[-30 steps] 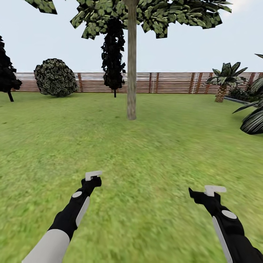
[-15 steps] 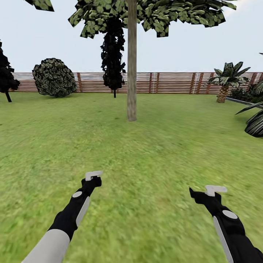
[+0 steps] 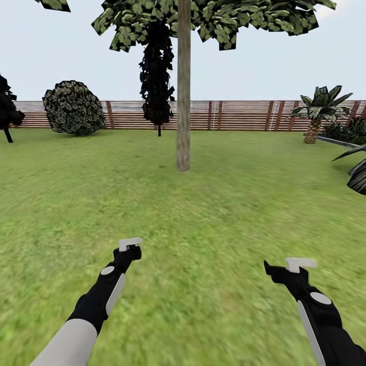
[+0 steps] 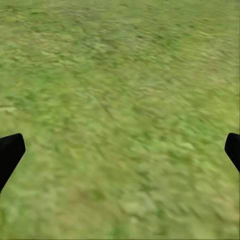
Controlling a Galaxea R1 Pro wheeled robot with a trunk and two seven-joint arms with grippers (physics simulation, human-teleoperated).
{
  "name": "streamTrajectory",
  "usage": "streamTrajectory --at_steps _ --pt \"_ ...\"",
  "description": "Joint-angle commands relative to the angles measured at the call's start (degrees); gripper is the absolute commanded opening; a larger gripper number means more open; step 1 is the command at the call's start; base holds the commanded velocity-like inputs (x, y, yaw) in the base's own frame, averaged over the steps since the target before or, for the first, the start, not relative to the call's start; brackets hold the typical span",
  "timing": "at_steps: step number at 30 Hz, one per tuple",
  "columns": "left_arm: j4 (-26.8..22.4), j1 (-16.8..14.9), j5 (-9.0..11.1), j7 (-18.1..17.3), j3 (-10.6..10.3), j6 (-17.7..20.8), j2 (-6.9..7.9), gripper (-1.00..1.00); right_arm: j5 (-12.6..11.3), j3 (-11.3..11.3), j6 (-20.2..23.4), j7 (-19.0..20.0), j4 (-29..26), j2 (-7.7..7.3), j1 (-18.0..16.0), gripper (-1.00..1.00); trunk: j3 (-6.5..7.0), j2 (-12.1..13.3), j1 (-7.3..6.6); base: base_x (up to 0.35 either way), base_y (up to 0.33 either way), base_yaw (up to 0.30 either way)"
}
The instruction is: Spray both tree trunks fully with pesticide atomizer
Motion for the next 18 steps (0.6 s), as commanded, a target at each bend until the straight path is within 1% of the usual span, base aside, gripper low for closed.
streamTrajectory --at_steps 1,18 --pt "-0.01 0.0 -0.01 0.0 0.0 0.0 0.0 -1.0 0.0 -0.01 0.0 -0.04 0.01 0.0 0.0 1.0 0.0 0.0 0.0 0.327 0.0 0.0" --pt "0.03 0.0 -0.01 0.0 0.07 0.0 0.0 -1.0 0.01 0.02 0.0 -0.11 0.06 0.08 0.0 1.0 0.0 0.0 0.0 0.327 0.0 0.0"
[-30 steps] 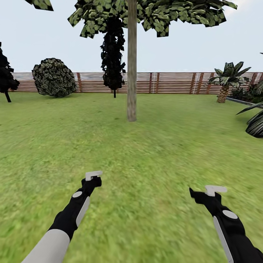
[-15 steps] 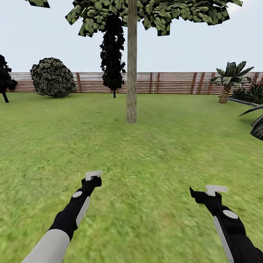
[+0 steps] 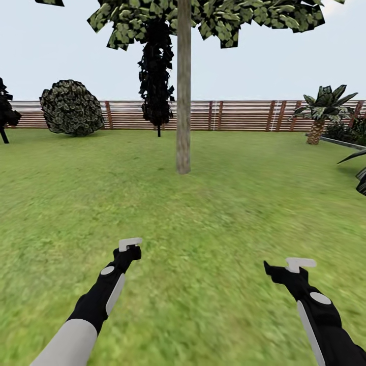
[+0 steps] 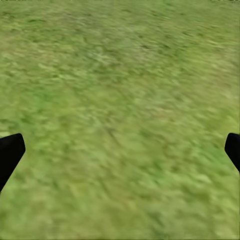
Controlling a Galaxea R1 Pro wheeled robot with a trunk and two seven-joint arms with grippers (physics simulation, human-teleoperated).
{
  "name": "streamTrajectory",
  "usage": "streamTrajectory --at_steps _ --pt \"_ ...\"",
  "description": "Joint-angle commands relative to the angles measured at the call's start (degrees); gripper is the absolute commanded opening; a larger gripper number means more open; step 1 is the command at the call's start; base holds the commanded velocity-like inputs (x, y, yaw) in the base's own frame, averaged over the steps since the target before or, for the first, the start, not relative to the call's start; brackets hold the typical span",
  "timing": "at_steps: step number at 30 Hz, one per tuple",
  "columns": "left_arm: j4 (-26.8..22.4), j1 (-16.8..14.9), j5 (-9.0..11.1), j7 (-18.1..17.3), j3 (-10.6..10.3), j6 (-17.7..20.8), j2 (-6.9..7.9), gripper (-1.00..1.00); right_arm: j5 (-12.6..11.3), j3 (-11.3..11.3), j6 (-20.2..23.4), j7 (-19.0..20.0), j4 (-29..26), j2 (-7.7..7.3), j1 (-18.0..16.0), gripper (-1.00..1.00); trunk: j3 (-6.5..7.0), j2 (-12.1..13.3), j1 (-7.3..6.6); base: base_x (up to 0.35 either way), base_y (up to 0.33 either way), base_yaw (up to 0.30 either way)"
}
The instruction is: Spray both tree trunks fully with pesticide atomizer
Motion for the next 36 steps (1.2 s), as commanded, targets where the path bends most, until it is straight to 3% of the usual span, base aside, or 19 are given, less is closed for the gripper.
streamTrajectory --at_steps 1,36 --pt "0.0 0.0 -0.01 0.0 -0.02 0.0 0.0 -1.0 0.0 0.0 0.0 0.0 0.0 0.0 0.0 1.0 0.0 0.0 0.0 0.327 0.0 0.0" --pt "0.02 0.0 -0.01 0.0 -0.16 0.0 0.0 -1.0 0.0 0.0 0.0 0.0 0.0 0.0 0.0 1.0 0.0 0.0 0.0 0.327 0.0 0.0"
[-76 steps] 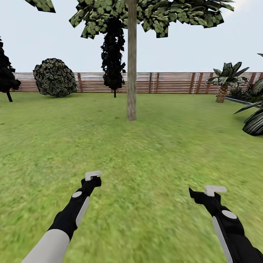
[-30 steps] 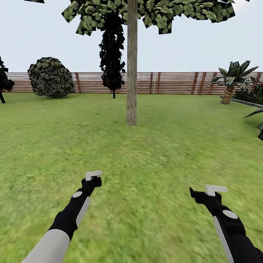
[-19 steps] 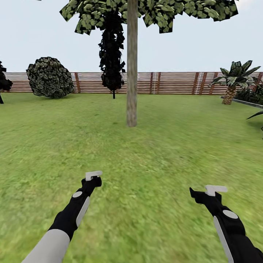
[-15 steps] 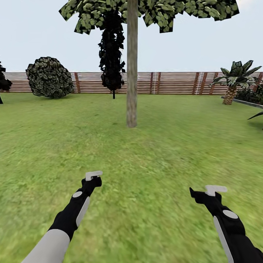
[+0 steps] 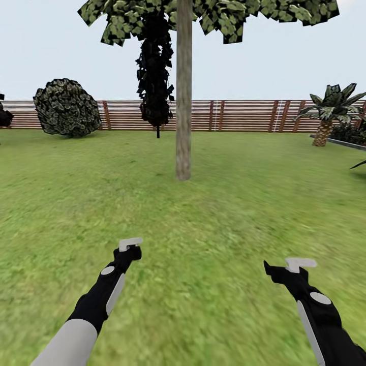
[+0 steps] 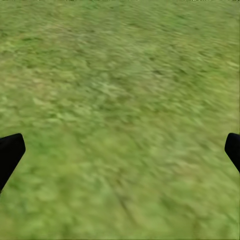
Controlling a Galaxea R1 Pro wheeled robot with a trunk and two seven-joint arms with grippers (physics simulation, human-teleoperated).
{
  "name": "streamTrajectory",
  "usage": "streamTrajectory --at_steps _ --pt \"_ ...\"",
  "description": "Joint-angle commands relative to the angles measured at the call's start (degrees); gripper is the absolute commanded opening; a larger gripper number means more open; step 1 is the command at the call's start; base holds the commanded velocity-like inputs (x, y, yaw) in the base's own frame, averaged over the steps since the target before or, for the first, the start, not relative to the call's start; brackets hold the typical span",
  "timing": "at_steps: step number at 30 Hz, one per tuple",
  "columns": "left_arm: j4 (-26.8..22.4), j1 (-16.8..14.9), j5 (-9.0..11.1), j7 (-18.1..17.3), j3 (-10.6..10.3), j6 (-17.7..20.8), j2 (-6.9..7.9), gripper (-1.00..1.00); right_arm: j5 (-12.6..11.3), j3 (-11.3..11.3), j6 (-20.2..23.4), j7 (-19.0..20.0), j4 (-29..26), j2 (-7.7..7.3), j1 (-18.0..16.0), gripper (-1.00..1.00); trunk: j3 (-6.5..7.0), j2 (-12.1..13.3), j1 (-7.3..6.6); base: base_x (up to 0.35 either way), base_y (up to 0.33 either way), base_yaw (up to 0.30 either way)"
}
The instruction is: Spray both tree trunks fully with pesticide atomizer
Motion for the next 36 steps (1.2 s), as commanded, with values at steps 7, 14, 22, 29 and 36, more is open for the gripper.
streamTrajectory --at_steps 7,14,22,29,36 --pt "0.0 0.0 -0.01 0.0 0.0 0.0 0.0 -1.0 0.0 0.05 0.0 0.0 0.0 0.0 0.0 1.0 0.0 0.0 0.0 0.327 0.0 0.0" --pt "-0.01 0.0 -0.01 0.0 0.0 0.0 0.0 -1.0 0.08 0.06 0.0 0.0 0.0 0.0 0.0 1.0 0.0 0.0 0.0 0.327 0.0 0.0" --pt "0.0 0.0 -0.01 0.0 0.0 0.0 0.0 -1.0 0.09 0.08 0.0 0.0 0.0 0.0 0.0 1.0 0.0 0.0 0.0 0.327 0.0 0.0" --pt "-0.01 0.0 -0.01 0.0 0.0 0.0 0.0 -1.0 0.15 0.01 0.0 0.0 0.0 0.0 0.0 1.0 0.0 0.0 0.0 0.327 0.0 0.0" --pt "0.0 0.0 -0.01 0.0 0.0 0.0 0.0 -1.0 0.51 0.02 0.01 0.0 0.06 0.0 0.0 1.0 0.0 0.0 0.0 0.327 0.0 0.0"
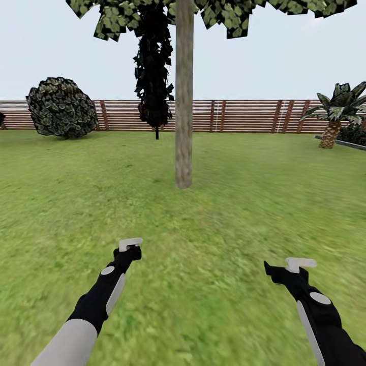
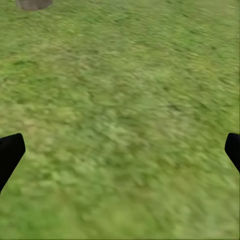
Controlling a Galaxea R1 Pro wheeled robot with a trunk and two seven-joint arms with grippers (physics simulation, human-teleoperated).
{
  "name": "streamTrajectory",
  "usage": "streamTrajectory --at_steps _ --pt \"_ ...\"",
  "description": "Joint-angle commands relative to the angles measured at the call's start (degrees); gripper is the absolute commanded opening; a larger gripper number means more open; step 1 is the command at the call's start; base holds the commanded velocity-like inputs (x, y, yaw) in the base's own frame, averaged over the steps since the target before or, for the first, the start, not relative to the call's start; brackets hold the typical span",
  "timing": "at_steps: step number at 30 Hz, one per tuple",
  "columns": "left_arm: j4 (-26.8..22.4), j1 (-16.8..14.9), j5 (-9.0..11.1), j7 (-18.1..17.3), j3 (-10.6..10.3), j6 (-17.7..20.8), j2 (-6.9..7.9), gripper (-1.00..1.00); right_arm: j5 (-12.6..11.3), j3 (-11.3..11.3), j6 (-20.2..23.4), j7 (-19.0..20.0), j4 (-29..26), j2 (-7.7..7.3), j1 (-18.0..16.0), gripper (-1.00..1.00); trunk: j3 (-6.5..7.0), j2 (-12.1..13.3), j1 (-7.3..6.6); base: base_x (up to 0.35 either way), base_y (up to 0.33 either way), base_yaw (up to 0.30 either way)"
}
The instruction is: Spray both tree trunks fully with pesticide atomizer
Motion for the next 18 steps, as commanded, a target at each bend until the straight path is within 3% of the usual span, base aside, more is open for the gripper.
streamTrajectory --at_steps 1,18 --pt "-0.01 0.0 -0.01 0.0 0.0 0.0 0.0 -1.0 -0.03 -0.01 0.01 0.0 0.01 0.0 0.0 1.0 0.0 0.0 0.0 0.327 0.0 0.0" --pt "-0.03 0.0 -0.01 0.0 0.0 0.0 0.0 -1.0 -0.47 -0.01 0.03 0.09 0.02 0.0 0.0 1.0 0.0 0.0 0.0 0.327 0.0 0.0"
